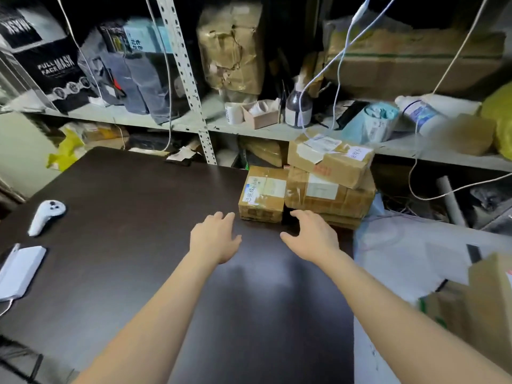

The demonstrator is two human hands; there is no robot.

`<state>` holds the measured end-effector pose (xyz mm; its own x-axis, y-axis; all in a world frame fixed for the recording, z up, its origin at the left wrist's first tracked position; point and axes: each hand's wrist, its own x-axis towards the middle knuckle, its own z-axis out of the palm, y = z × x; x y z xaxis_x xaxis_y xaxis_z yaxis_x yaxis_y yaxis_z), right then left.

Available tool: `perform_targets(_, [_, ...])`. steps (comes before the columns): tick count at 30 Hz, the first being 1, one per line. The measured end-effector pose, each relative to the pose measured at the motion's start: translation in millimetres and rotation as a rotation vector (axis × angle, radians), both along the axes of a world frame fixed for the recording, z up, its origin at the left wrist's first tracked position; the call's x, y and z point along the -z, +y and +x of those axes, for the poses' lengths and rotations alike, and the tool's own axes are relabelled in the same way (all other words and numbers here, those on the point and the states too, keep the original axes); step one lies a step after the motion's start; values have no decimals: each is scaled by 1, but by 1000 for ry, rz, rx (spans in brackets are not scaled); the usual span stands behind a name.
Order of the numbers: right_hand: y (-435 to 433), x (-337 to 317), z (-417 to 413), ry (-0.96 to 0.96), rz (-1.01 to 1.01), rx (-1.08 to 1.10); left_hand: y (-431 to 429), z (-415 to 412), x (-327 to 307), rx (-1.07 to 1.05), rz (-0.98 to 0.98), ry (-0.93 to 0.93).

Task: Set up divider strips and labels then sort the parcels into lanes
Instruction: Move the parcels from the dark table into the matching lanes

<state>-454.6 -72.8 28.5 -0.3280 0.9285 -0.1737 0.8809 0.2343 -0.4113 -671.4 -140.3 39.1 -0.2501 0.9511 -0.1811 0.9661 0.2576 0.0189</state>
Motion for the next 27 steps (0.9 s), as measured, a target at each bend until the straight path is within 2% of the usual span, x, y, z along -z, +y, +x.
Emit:
perform_targets(4, [29,48,-48,176,-183,226,57,-36,46,-75,5,-282])
perform_targets(11, [67,94,-104,588,-325,696,145,-62,105,-180,0,-910])
perform_targets(15, [68,96,-114,723,-320,749,157,-63,117,-126,53,-1094])
perform_targets(19, [55,97,-120,779,-312,739,141,-70,114,-98,70,-1158])
perform_targets(27, [-4,75,-125,779,-291,693,78,-84,77,-45,150,-1016])
